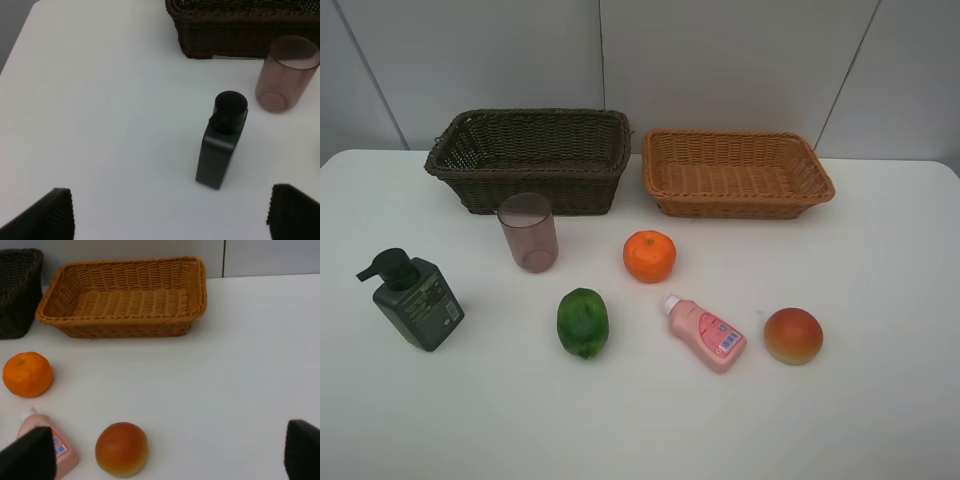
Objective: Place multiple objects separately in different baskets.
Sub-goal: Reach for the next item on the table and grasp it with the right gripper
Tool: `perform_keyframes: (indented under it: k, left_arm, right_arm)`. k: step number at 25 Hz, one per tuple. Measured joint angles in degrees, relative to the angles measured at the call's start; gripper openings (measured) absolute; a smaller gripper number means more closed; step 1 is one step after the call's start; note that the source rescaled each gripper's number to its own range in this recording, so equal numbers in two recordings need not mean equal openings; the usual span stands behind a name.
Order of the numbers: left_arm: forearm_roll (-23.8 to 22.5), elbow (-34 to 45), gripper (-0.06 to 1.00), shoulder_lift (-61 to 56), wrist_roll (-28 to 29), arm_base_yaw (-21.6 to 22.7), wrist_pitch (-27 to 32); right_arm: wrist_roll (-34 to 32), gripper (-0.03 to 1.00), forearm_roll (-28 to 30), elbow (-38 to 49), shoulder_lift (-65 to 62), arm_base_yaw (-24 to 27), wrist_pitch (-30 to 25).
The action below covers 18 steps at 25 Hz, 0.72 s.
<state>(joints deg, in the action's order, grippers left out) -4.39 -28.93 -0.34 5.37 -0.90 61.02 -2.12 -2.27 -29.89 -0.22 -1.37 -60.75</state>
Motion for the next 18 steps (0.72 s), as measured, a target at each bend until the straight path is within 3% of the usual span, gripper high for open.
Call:
perform_keyframes:
  k: [6, 18]
  left_arm:
    - [0.0, 0.0, 1.00, 0.0, 0.0, 0.0, 0.0]
    - [0.0, 0.0, 1.00, 0.0, 0.0, 0.0, 0.0]
  right_arm:
    - [0.0, 1.00, -0.3, -1.0, 4.2, 0.0, 1.9]
    - [0.2, 1.00, -2.5, -8.9, 33.3, 0.0, 13.0]
